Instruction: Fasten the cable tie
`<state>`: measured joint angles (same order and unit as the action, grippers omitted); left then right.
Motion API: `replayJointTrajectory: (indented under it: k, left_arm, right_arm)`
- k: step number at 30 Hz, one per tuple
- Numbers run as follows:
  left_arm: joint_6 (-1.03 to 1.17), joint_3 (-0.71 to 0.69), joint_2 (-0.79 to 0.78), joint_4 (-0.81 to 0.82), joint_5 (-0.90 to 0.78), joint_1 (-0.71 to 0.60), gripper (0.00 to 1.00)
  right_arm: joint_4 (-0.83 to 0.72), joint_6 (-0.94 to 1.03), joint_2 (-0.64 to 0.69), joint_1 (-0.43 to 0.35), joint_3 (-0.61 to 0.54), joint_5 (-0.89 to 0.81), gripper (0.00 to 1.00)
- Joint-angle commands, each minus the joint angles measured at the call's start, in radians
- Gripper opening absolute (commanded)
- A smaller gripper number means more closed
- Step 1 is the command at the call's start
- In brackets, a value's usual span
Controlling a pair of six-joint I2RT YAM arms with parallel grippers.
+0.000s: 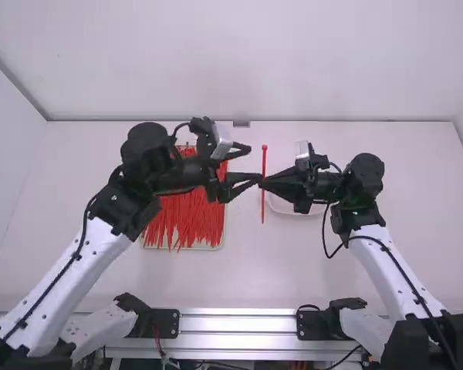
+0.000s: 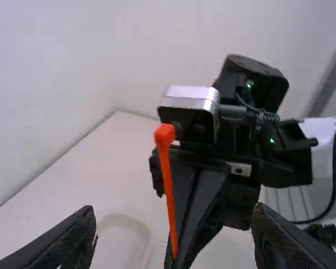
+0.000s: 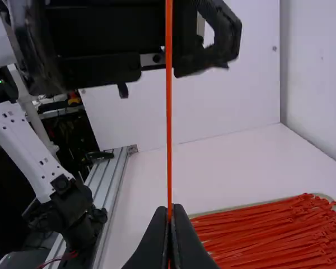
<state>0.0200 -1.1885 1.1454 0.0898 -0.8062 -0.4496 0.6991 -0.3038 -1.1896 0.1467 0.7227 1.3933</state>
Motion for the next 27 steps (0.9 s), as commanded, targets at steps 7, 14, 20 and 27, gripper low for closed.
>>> replayJointTrajectory:
  k: [7, 14, 20, 27]
  left_arm:
    - [0.010, -0.028, -0.002, -0.064, -0.076, 0.020, 0.56]
    - [-0.032, -0.020, 0.013, -0.161, -0.167, 0.080, 0.58]
    - [-0.167, 0.019, 0.044, -0.344, -0.360, 0.153, 0.62]
    - [-0.188, 0.031, 0.046, -0.360, -0.402, 0.160, 0.60]
  right_arm:
    - [0.006, -0.014, 0.014, -0.002, 0.030, -0.034, 0.00]
    - [0.060, -0.014, 0.014, 0.019, 0.030, -0.034, 0.00]
    - [0.146, -0.051, 0.014, 0.087, 0.030, -0.084, 0.00]
    - [0.188, -0.076, 0.013, 0.103, 0.030, -0.120, 0.00]
